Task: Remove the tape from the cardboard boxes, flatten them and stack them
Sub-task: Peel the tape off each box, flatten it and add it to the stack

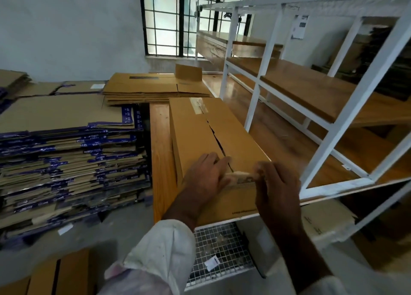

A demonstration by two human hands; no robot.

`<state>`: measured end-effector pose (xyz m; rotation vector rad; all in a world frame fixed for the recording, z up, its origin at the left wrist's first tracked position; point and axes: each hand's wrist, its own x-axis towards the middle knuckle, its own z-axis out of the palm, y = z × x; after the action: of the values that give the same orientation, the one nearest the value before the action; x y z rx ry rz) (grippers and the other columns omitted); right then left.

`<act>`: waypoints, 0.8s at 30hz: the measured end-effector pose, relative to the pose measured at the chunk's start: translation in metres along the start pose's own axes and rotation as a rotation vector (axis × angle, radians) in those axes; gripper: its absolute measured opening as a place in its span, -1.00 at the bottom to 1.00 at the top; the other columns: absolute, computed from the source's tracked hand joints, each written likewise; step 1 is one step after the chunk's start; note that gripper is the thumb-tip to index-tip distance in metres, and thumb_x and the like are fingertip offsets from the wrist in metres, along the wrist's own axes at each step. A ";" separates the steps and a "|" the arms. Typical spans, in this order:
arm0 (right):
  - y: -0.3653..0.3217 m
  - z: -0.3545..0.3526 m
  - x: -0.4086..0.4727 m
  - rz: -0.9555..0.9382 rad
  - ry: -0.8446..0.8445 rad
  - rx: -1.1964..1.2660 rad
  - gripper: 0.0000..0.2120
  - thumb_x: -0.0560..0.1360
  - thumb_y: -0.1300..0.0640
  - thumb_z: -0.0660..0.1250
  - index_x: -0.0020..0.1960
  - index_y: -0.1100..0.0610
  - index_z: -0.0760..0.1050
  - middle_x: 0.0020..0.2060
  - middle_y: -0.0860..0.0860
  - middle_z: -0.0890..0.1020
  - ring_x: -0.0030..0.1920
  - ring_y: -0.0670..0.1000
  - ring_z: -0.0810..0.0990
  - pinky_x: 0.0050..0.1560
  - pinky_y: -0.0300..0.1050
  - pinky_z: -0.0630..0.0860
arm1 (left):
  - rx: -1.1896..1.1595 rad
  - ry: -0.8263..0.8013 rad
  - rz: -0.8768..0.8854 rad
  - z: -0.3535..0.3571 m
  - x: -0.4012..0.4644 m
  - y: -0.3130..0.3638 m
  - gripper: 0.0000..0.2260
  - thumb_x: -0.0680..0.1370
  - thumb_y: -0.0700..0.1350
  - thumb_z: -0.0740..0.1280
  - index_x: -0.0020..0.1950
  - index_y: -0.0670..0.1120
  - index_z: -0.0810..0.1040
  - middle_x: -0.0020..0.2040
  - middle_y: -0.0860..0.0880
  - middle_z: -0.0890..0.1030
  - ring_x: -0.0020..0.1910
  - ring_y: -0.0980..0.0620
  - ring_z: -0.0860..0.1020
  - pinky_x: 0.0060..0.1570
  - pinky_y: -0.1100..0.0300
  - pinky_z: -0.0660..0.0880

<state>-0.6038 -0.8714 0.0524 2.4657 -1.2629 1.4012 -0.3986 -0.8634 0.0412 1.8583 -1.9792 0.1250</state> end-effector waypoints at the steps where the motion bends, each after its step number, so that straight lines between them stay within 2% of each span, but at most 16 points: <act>1: -0.004 -0.010 -0.011 0.002 0.012 -0.014 -0.79 0.65 0.05 0.20 0.07 0.12 0.58 0.01 0.02 0.58 0.01 0.07 0.49 -0.03 0.05 0.40 | 0.043 -0.011 0.034 0.000 0.000 0.001 -0.50 0.65 0.29 0.06 0.51 0.11 0.39 0.30 -0.08 0.46 0.24 -0.08 0.43 0.12 0.05 0.41; 5: -0.010 -0.017 -0.048 -0.010 -0.014 -0.047 -0.78 0.63 0.02 0.17 0.03 0.07 0.57 0.01 -0.01 0.60 0.04 0.02 0.46 0.02 -0.03 0.26 | 0.191 -0.047 0.052 0.001 0.000 0.004 -0.59 0.68 0.17 0.10 0.54 0.22 0.29 0.43 -0.11 0.35 0.35 -0.10 0.34 0.24 0.03 0.39; 10: -0.016 -0.022 -0.056 -0.014 0.002 -0.014 -0.76 0.58 -0.01 0.25 -0.02 0.11 0.62 0.03 0.06 0.60 0.09 0.07 0.50 0.06 0.00 0.34 | 0.183 -0.063 0.049 0.000 0.002 0.000 -0.56 0.65 0.19 0.12 0.54 0.24 0.30 0.44 -0.11 0.34 0.36 -0.09 0.32 0.22 0.01 0.39; 14: -0.015 -0.024 -0.059 -0.068 0.001 -0.112 -0.78 0.60 0.01 0.23 -0.01 0.08 0.61 0.07 0.09 0.59 0.10 0.13 0.52 0.08 -0.08 0.19 | 0.218 -0.030 0.074 0.004 0.002 -0.001 -0.58 0.66 0.19 0.11 0.53 0.24 0.31 0.43 -0.11 0.35 0.35 -0.09 0.33 0.20 0.02 0.41; 18: -0.014 -0.023 -0.068 -0.066 -0.004 -0.129 -0.84 0.61 0.00 0.21 0.04 0.00 0.54 0.07 0.06 0.58 0.11 0.10 0.51 0.10 -0.02 0.24 | 0.251 -0.003 0.079 0.008 0.001 -0.001 -0.59 0.66 0.18 0.11 0.52 0.22 0.33 0.42 -0.13 0.38 0.33 -0.11 0.35 0.17 0.01 0.42; 22: -0.012 -0.017 -0.075 -0.009 -0.084 -0.159 -0.77 0.61 -0.04 0.19 0.01 0.02 0.59 0.10 0.03 0.57 0.14 0.09 0.51 0.13 -0.02 0.21 | 0.174 -0.044 0.096 0.003 0.004 -0.006 -0.55 0.64 0.22 0.16 0.55 0.23 0.32 0.41 -0.10 0.35 0.34 -0.08 0.32 0.19 0.03 0.39; 24: -0.007 -0.016 -0.081 0.025 -0.107 -0.145 -0.77 0.59 -0.05 0.21 0.00 0.03 0.60 0.10 0.04 0.58 0.13 0.10 0.53 0.12 0.02 0.28 | 0.078 -0.101 0.083 -0.001 0.008 -0.013 -0.49 0.60 0.28 0.19 0.55 0.24 0.34 0.39 -0.07 0.34 0.34 -0.05 0.31 0.23 0.03 0.39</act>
<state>-0.6320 -0.8096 0.0055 2.4646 -1.3672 1.1507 -0.3861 -0.8720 0.0421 1.8643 -2.1491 0.1374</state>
